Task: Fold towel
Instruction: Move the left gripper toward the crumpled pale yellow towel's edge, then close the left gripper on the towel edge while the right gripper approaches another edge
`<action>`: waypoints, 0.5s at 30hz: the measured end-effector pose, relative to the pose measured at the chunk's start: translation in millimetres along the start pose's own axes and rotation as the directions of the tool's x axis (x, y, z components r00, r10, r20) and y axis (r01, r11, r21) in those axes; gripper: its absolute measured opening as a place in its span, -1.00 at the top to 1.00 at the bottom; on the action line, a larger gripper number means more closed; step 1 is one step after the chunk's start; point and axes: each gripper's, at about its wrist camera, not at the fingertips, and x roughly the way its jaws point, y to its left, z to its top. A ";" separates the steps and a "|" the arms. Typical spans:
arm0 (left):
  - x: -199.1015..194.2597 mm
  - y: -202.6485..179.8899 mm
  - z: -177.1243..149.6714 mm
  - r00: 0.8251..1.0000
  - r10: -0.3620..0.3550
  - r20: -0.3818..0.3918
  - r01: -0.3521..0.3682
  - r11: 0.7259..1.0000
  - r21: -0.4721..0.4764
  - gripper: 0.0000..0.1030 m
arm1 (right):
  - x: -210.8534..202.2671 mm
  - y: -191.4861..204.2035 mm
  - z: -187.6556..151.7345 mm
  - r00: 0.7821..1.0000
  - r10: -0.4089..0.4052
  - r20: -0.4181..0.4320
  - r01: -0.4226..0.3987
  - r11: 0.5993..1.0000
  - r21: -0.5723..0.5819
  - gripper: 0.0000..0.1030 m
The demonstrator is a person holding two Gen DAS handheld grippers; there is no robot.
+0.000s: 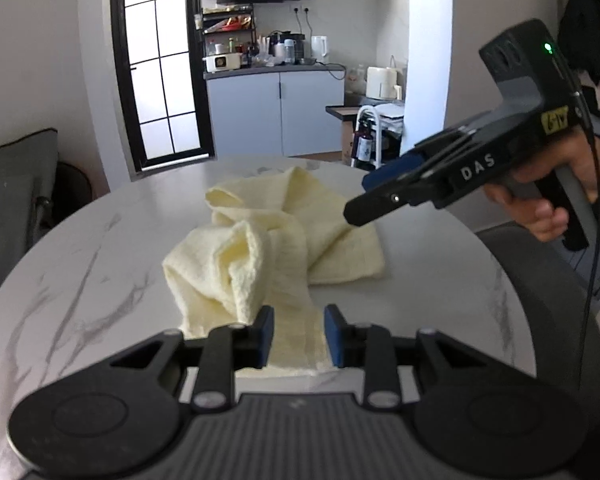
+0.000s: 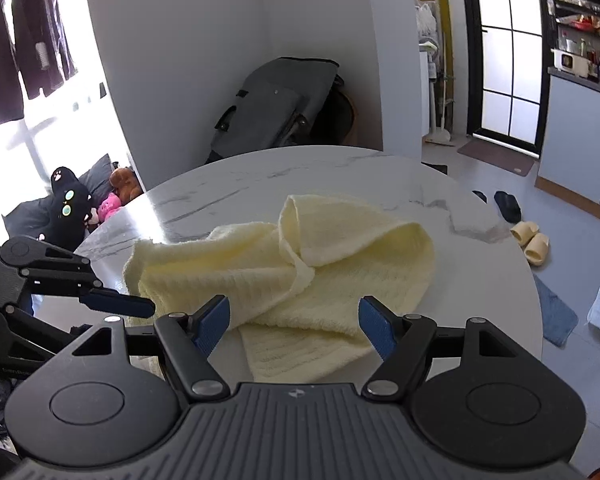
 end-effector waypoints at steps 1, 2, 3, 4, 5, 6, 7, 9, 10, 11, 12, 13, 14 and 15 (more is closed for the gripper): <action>1.9 0.1 -2.1 1.000 0.000 -0.011 0.000 1.000 0.003 0.41 | 1.0 0.2 0.2 1.000 0.001 -0.001 -0.001 1.000 -0.002 -0.47; 3.4 2.7 -2.9 1.000 0.003 -0.022 -0.003 1.000 0.006 0.41 | 2.7 1.1 0.4 1.000 0.001 -0.001 -0.001 1.000 -0.006 -0.47; 4.9 5.4 -3.7 0.999 0.005 -0.032 -0.005 1.000 0.009 0.41 | 4.0 1.9 0.5 1.000 -0.002 -0.001 0.002 1.000 -0.013 -0.47; 7.6 7.2 -4.7 0.999 0.009 -0.045 -0.009 1.000 0.015 0.41 | 5.0 2.3 0.8 1.000 -0.005 -0.001 0.005 1.000 -0.018 -0.47; 10.9 7.1 -5.3 0.998 0.018 -0.058 -0.016 0.999 0.030 0.40 | 5.6 2.3 1.1 1.000 -0.008 0.000 0.008 1.000 -0.020 -0.47; 11.6 6.6 -7.1 0.998 0.025 -0.064 -0.022 0.999 0.039 0.39 | 5.7 1.6 1.6 1.000 -0.011 0.001 0.011 1.000 -0.019 -0.47; 12.3 7.5 -9.0 0.997 0.030 -0.065 -0.027 0.999 0.047 0.39 | 5.8 0.8 2.1 1.000 -0.014 0.002 0.014 1.000 -0.018 -0.47; 12.6 10.0 -9.5 0.998 0.024 -0.066 -0.022 0.999 0.034 0.38 | 6.1 -1.5 3.3 1.000 -0.020 0.006 0.020 1.000 -0.010 -0.47; 12.6 10.6 -9.8 0.997 0.025 -0.066 -0.023 0.999 0.039 0.38 | 6.7 -2.7 3.9 1.000 -0.021 0.008 0.022 1.000 -0.004 -0.47; 12.5 10.1 -9.7 0.997 0.027 -0.067 -0.024 0.998 0.051 0.41 | 8.0 -3.7 4.9 1.000 -0.024 0.010 0.024 1.000 -0.004 -0.47; 12.4 9.2 -8.6 0.997 0.028 -0.068 -0.024 0.998 0.056 0.48 | 8.5 -4.3 5.8 1.000 -0.027 0.011 0.027 1.000 -0.006 -0.47; 12.0 9.5 -8.1 0.997 0.029 -0.072 -0.025 0.998 0.060 0.53 | 8.9 -4.9 6.9 0.999 -0.030 0.013 0.030 1.000 -0.010 -0.47; 12.0 10.4 -7.7 0.997 0.027 -0.076 -0.022 0.998 0.057 0.60 | 9.0 -5.7 9.2 0.999 -0.036 0.018 0.036 0.999 -0.020 -0.47; 12.2 12.2 -7.2 0.997 0.026 -0.077 -0.021 0.998 0.056 0.63 | 8.7 -6.3 10.7 0.999 -0.041 0.021 0.041 0.999 -0.025 -0.47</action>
